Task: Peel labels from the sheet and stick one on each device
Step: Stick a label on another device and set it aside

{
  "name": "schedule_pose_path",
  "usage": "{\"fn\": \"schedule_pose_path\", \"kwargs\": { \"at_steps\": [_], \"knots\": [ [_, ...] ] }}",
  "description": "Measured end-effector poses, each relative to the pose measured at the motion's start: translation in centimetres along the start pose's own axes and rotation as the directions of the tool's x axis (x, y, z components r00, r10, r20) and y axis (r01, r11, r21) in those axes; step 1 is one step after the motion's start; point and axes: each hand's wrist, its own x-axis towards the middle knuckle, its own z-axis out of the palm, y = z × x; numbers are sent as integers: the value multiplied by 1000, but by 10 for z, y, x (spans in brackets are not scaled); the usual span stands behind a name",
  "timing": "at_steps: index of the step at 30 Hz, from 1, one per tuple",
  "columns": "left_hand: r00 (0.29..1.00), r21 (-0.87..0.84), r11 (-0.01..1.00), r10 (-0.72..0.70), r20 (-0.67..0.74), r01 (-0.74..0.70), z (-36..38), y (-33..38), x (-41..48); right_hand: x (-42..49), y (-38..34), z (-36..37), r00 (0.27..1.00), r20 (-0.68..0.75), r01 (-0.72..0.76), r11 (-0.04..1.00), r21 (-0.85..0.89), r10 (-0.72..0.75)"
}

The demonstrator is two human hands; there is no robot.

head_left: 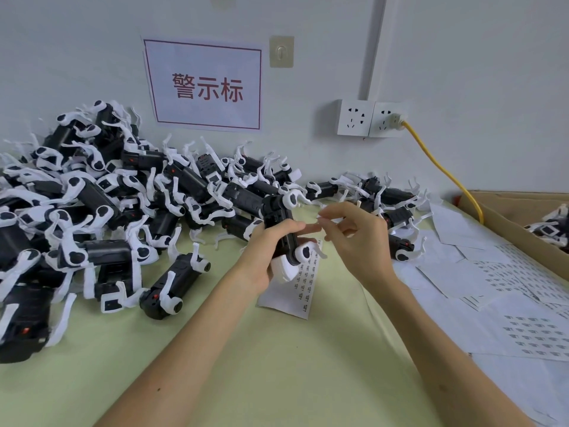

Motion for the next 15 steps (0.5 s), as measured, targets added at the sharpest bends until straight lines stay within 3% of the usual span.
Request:
{"fn": "schedule_pose_path", "kwargs": {
  "at_steps": [11,15],
  "knots": [
    [997,-135,991,18,70,-8,-1,4,-4,2,-2,0,1000,18,-2,1000,9,2],
    [999,-130,991,19,26,-15,-1,5,-4,2,3,0,1000,23,-16,1000,-12,17]
  ]
}}
